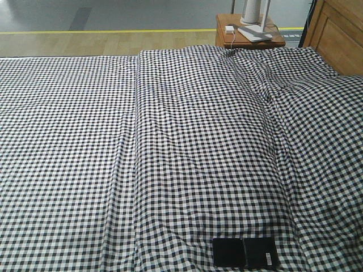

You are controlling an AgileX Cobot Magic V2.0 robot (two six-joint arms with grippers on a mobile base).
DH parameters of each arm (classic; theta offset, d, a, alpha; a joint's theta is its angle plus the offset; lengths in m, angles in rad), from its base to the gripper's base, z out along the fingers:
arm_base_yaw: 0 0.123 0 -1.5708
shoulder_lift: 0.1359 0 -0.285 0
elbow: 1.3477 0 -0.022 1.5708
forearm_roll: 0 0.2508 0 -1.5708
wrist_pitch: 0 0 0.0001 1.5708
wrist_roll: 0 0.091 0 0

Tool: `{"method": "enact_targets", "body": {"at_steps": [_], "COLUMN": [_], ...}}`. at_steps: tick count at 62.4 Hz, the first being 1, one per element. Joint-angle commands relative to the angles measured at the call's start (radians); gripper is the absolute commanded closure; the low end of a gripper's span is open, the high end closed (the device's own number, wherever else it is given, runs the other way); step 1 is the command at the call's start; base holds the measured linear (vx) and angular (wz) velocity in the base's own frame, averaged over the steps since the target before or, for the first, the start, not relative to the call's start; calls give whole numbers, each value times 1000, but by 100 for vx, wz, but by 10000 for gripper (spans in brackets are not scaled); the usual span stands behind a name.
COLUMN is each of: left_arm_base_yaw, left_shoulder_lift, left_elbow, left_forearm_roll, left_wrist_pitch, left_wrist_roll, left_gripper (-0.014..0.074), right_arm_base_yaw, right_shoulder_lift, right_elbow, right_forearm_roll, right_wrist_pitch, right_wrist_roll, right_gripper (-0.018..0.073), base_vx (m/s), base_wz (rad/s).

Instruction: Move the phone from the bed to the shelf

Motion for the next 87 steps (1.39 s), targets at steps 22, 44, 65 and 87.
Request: {"method": "enact_targets", "body": {"at_steps": [22, 44, 65, 87], "left_arm_base_yaw": [-4, -4, -4, -4], "left_shoulder_lift": [-13, -13, -13, -13], "left_elbow": [-21, -21, -21, -21], "left_forearm_roll": [-9, -9, -9, -9], "left_wrist_pitch": [-72, -72, -72, -72], "left_wrist_roll": [-6, -6, -6, -6], "left_gripper": [595, 595, 595, 595], "right_arm_base_yaw": [-5, -5, -5, -5], "right_shoulder_lift": [-11, -11, -11, -11], "right_elbow": [4, 4, 4, 4], "right_forearm_roll": [-10, -10, -10, -9], "right_wrist_pitch": [-70, -70, -70, -105], "right_wrist_roll": [-1, -1, -1, 7], "right_gripper": [565, 565, 565, 565], "base_vx": [0, 0, 0, 0], "base_wz": [0, 0, 0, 0]}}
